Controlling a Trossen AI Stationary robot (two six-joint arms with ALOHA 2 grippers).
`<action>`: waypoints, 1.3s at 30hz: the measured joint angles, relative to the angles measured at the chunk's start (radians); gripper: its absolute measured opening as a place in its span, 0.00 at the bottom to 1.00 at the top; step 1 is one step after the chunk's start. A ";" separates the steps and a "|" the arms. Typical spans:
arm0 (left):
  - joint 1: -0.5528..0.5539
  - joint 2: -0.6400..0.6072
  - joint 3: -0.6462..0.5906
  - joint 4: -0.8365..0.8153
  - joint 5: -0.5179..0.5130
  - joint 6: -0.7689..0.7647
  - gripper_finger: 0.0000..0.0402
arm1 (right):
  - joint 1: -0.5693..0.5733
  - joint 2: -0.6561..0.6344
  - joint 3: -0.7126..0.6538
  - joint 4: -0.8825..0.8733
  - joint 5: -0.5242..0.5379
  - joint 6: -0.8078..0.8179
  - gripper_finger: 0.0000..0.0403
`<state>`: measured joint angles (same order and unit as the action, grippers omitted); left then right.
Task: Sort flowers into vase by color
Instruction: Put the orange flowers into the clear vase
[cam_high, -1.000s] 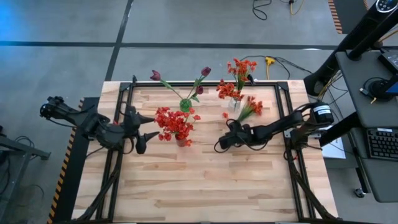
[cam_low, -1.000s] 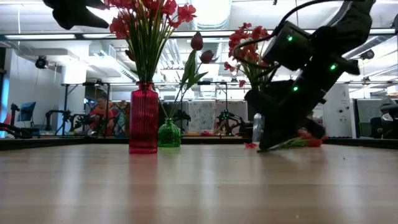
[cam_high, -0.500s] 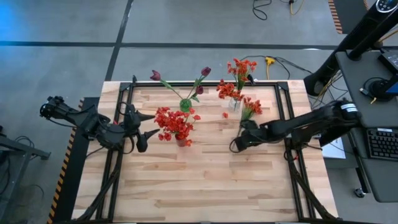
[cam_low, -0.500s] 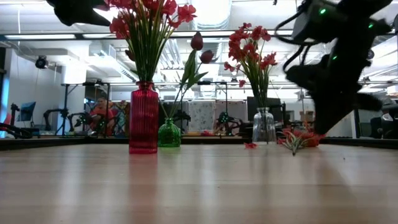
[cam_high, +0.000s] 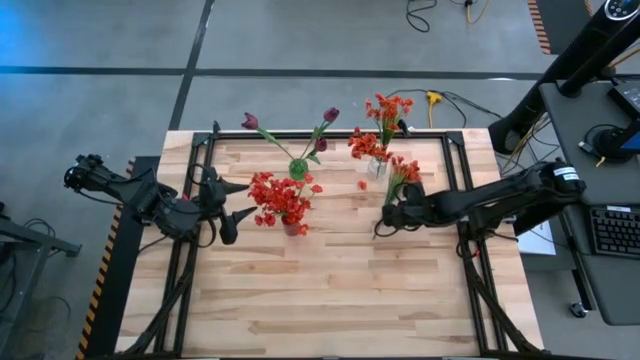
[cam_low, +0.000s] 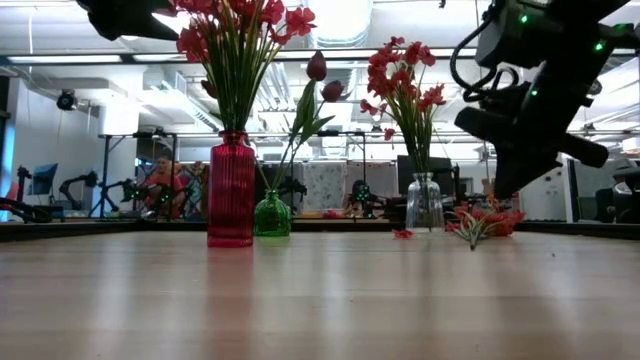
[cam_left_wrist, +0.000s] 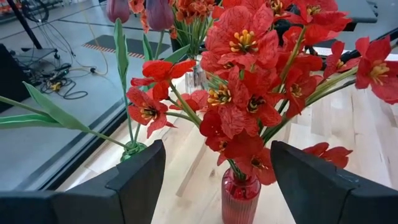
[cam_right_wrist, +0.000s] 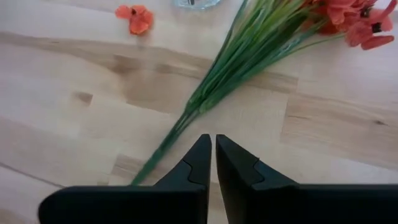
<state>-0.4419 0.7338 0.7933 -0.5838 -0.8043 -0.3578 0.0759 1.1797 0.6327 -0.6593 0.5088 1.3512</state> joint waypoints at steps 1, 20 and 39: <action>0.000 0.000 -0.001 0.000 0.000 0.001 0.68 | 0.000 0.017 0.000 0.010 0.010 0.003 0.06; 0.000 0.000 -0.002 0.000 -0.001 0.014 0.68 | -0.064 0.235 0.002 0.211 0.053 0.065 0.70; 0.000 0.000 -0.003 0.001 -0.002 0.017 0.68 | -0.102 0.356 0.004 0.247 0.092 0.086 0.56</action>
<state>-0.4419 0.7338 0.7906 -0.5831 -0.8062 -0.3405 -0.0261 1.5358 0.6369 -0.4124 0.6005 1.4367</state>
